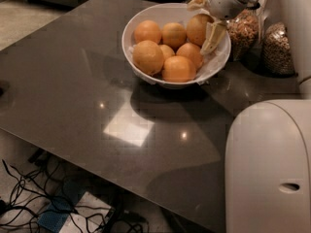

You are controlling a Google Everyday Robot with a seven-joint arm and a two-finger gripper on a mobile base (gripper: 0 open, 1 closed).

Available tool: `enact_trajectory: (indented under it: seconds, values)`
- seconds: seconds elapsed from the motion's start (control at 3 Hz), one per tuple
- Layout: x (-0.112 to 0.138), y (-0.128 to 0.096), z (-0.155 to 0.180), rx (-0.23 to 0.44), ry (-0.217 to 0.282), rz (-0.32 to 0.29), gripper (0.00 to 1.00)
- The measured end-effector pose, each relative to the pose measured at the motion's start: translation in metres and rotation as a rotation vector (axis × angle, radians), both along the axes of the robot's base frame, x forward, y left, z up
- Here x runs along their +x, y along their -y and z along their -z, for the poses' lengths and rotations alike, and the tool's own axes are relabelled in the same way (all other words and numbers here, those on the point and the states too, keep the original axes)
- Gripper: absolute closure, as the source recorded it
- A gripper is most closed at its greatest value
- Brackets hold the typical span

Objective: Pick orange from white bowl

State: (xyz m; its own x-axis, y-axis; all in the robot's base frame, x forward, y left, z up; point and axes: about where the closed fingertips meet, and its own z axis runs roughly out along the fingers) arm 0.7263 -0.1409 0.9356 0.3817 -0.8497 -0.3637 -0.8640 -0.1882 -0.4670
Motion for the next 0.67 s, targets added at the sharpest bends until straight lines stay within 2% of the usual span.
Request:
enact_trajectory:
  seconds: [0.67]
  values:
    - [0.008,-0.0004,0.0072,-0.01,-0.003,-0.008,0.18]
